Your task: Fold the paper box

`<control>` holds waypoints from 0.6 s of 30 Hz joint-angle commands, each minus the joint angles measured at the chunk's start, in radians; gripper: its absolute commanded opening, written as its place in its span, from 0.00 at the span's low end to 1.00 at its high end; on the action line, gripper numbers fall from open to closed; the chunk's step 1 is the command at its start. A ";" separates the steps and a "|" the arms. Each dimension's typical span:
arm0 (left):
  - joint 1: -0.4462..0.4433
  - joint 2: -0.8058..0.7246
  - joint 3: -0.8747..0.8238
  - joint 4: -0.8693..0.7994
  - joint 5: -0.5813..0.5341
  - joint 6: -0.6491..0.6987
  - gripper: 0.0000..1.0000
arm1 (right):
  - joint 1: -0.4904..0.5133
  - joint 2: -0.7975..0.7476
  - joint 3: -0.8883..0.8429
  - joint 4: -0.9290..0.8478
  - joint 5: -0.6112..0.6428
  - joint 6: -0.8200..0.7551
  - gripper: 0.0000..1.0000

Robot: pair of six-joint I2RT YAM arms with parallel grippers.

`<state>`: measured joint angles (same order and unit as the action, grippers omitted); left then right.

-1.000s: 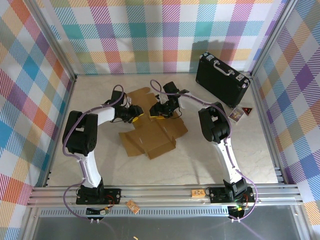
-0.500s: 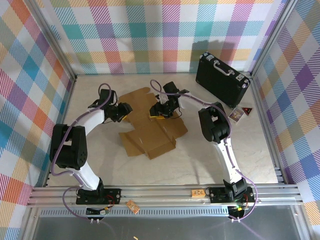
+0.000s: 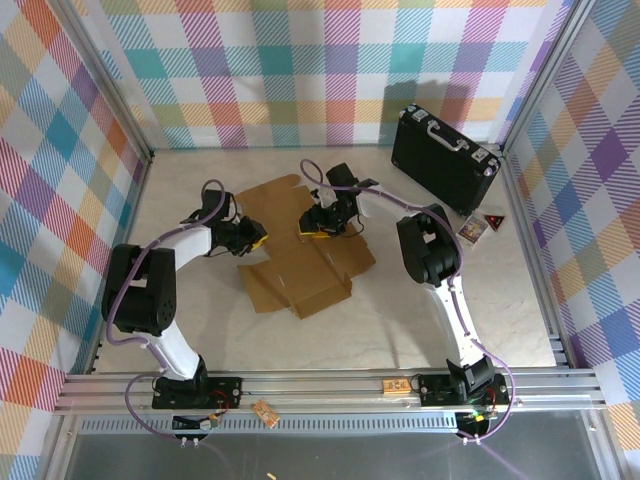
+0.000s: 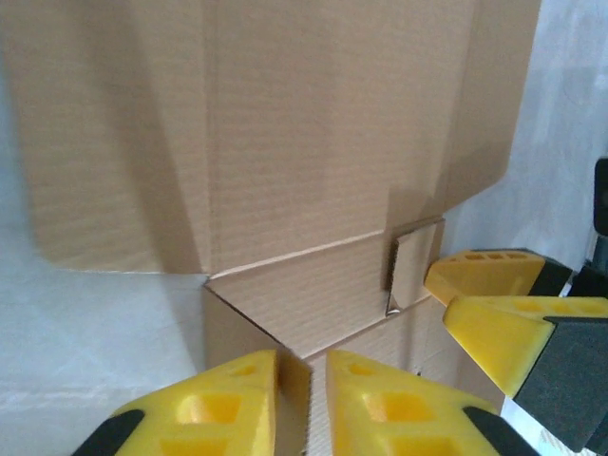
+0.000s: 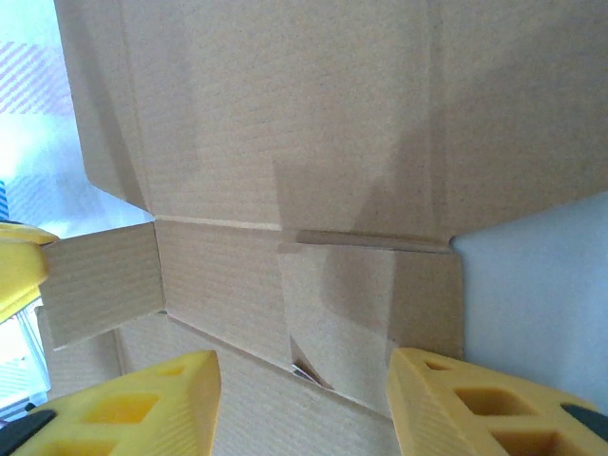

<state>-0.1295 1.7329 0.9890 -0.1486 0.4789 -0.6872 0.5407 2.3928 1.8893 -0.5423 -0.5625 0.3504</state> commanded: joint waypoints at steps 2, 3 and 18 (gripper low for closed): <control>-0.016 0.060 0.002 0.075 0.076 -0.024 0.15 | 0.010 0.071 -0.022 -0.068 0.065 -0.019 0.51; -0.018 0.069 0.005 0.079 0.079 -0.026 0.15 | 0.010 0.071 -0.023 -0.067 0.065 -0.018 0.52; -0.050 0.223 0.002 0.113 0.072 -0.013 0.33 | 0.012 0.071 -0.021 -0.069 0.065 -0.019 0.52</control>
<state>-0.1738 1.9087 1.0180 0.0097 0.5770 -0.7147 0.5419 2.3928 1.8893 -0.5419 -0.5617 0.3504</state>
